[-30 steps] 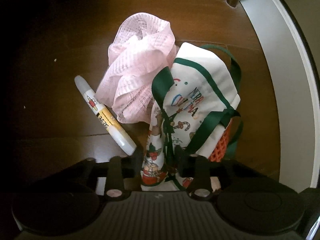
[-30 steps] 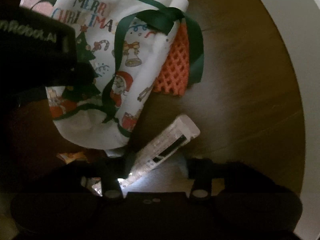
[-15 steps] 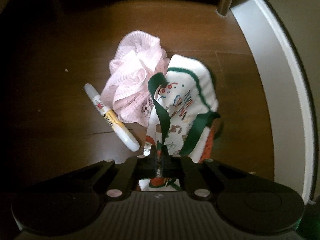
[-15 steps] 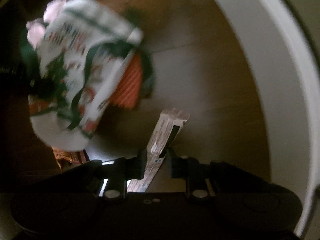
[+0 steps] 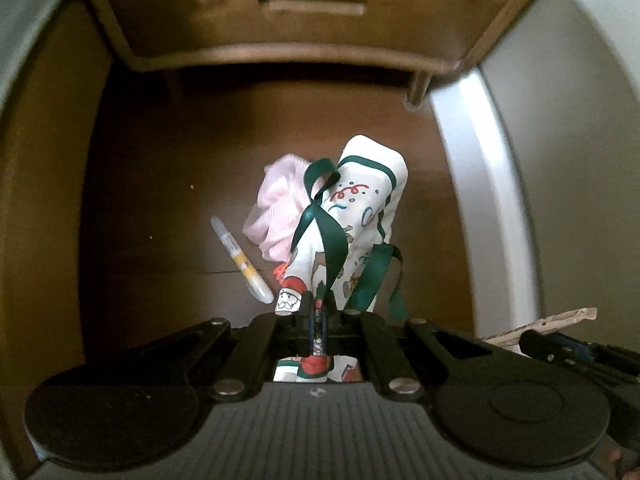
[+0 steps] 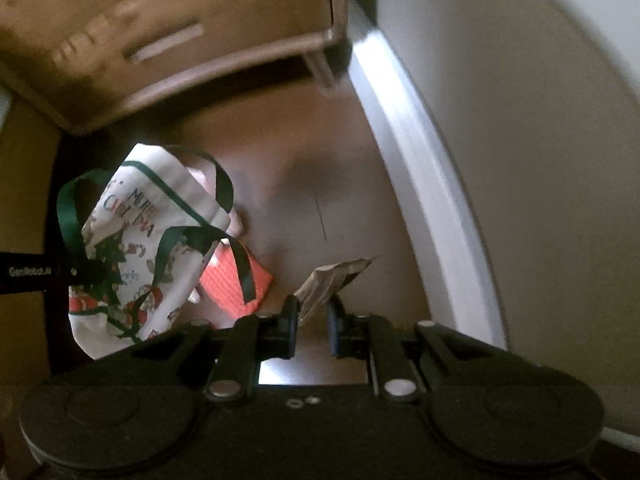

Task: Collect trash
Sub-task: 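Close the left tool on the Christmas bag while the right tool grips the paper wrapper, then lift and carry the Christmas bag and paper wrapper over the teal bin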

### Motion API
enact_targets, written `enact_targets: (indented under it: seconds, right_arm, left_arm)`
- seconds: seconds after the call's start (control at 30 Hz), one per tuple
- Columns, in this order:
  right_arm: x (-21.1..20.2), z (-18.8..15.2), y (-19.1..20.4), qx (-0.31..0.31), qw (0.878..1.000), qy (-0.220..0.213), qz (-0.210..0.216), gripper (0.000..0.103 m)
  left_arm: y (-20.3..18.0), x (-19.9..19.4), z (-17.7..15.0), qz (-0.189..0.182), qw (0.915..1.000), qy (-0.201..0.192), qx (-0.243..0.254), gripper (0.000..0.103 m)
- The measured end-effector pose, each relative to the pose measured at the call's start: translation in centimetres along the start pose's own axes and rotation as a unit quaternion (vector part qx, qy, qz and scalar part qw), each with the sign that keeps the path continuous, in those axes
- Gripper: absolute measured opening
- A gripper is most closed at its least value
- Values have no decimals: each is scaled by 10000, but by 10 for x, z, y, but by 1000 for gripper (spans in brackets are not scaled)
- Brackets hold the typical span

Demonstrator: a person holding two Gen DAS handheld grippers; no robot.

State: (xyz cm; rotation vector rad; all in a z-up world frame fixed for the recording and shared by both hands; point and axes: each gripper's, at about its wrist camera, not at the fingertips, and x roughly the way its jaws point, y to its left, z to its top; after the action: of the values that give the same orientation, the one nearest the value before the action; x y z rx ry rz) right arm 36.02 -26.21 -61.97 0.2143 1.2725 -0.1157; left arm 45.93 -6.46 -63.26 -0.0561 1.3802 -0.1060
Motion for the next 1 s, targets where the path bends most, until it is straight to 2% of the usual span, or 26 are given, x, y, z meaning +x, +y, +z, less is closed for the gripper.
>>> enact_targets:
  seconds: [0.17, 0.43, 0.53, 0.77, 1.0]
  right_arm:
    - [-82, 25, -1, -31, 9993, -338, 182, 13]
    - [-212, 110, 27, -426, 9899, -1213, 590, 13]
    - [-264, 136, 40, -592, 9822, -1633, 717, 13]
    - [-355, 199, 63, -857, 9610, -2462, 918, 13]
    - [-455, 256, 87, -1159, 9300, -3297, 1138, 13]
  left_arm:
    - [-5, -83, 21, -39, 9996, -214, -176, 3]
    - [-16, -224, 65, -142, 9963, -766, -363, 3]
    - [-18, -276, 86, -169, 9940, -1015, -380, 3]
    - [-26, -378, 135, -139, 9849, -1670, -442, 3]
    - [-37, -478, 175, -57, 9668, -2487, -580, 3]
